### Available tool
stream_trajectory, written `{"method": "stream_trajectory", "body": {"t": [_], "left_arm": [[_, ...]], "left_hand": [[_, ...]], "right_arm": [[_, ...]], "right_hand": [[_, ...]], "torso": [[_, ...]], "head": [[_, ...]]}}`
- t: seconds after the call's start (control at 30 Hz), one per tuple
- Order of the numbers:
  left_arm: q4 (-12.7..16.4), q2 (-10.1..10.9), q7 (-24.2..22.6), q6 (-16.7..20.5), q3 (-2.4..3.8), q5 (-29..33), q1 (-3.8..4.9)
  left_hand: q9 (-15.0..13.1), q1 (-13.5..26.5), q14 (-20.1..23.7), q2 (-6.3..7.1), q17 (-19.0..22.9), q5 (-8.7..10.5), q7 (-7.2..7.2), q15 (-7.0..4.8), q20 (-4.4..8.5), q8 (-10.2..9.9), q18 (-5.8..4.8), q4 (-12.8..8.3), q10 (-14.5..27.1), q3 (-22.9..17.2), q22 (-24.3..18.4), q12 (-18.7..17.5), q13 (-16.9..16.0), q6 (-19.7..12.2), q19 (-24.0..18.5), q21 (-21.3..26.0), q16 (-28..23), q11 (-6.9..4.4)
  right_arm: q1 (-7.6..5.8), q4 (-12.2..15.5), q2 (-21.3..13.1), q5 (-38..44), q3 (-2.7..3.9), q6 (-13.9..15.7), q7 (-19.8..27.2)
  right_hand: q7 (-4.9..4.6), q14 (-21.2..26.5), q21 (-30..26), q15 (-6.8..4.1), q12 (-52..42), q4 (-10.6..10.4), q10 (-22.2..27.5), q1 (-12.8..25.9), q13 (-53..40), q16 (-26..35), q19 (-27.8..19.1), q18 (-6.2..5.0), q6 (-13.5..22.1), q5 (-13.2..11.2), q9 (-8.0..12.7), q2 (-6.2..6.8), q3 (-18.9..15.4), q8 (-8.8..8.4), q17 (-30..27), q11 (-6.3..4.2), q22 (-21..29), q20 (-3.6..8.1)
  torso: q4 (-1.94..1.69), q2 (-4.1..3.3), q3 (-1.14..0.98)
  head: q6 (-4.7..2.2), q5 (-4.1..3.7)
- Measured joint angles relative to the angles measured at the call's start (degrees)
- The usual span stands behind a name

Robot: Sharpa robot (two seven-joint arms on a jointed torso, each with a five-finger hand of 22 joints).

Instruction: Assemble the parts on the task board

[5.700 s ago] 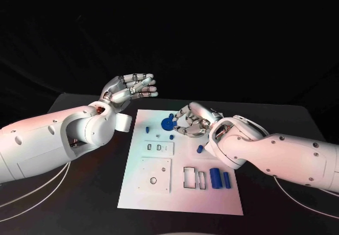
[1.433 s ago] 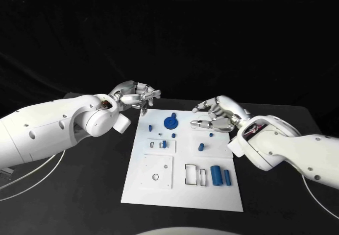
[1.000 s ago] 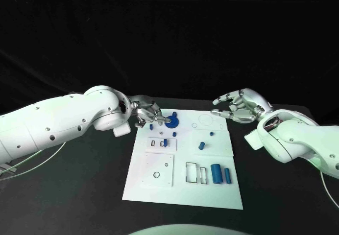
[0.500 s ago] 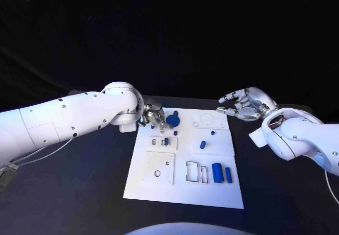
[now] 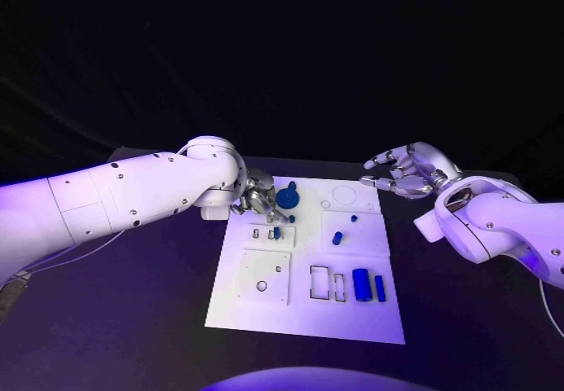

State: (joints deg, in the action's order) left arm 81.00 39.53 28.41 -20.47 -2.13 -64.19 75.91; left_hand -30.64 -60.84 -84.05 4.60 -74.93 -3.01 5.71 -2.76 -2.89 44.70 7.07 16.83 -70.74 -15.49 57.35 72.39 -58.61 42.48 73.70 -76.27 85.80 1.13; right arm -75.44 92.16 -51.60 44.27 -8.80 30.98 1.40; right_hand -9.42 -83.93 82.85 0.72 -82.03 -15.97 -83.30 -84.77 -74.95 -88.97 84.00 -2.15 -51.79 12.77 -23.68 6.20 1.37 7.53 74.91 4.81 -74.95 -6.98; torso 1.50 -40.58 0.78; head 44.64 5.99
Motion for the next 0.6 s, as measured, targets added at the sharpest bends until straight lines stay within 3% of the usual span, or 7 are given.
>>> {"method": "stream_trajectory", "body": {"t": [0.2,0.6], "left_arm": [[-0.63,-0.71,0.20,-1.35,-0.71,0.10,-0.02],[-1.28,-1.47,0.47,-2.98,-1.11,0.13,-0.09]], "left_hand": [[0.00,0.00,0.00,0.00,0.00,0.00,0.00,0.00,0.00,0.00,0.00,0.00,0.00,0.00,0.00,0.00,0.07,0.00,0.00,0.00,0.00,0.00],[0.06,0.00,0.22,0.00,0.01,0.00,0.00,0.22,0.00,-0.22,0.01,0.00,0.20,0.00,0.03,0.00,0.48,0.00,0.00,0.00,0.00,0.20]], "right_arm": [[0.00,-0.01,0.00,0.18,0.00,-0.01,-0.19],[0.00,0.06,0.03,0.46,0.00,-0.02,-0.41]], "right_hand": [[0.00,0.00,0.00,0.00,0.00,0.00,0.00,0.00,0.00,0.00,0.00,0.00,0.00,0.00,0.00,0.00,0.00,0.00,0.00,0.00,0.00,0.00],[0.00,0.00,0.00,0.00,0.00,0.00,0.00,0.00,0.00,0.00,0.00,0.00,0.00,0.00,0.00,0.00,0.00,0.00,0.00,0.00,0.01,0.00]], "torso": [[0.03,0.01,0.01],[0.01,0.05,0.05]], "head": [[0.03,0.13],[0.21,0.27]]}}
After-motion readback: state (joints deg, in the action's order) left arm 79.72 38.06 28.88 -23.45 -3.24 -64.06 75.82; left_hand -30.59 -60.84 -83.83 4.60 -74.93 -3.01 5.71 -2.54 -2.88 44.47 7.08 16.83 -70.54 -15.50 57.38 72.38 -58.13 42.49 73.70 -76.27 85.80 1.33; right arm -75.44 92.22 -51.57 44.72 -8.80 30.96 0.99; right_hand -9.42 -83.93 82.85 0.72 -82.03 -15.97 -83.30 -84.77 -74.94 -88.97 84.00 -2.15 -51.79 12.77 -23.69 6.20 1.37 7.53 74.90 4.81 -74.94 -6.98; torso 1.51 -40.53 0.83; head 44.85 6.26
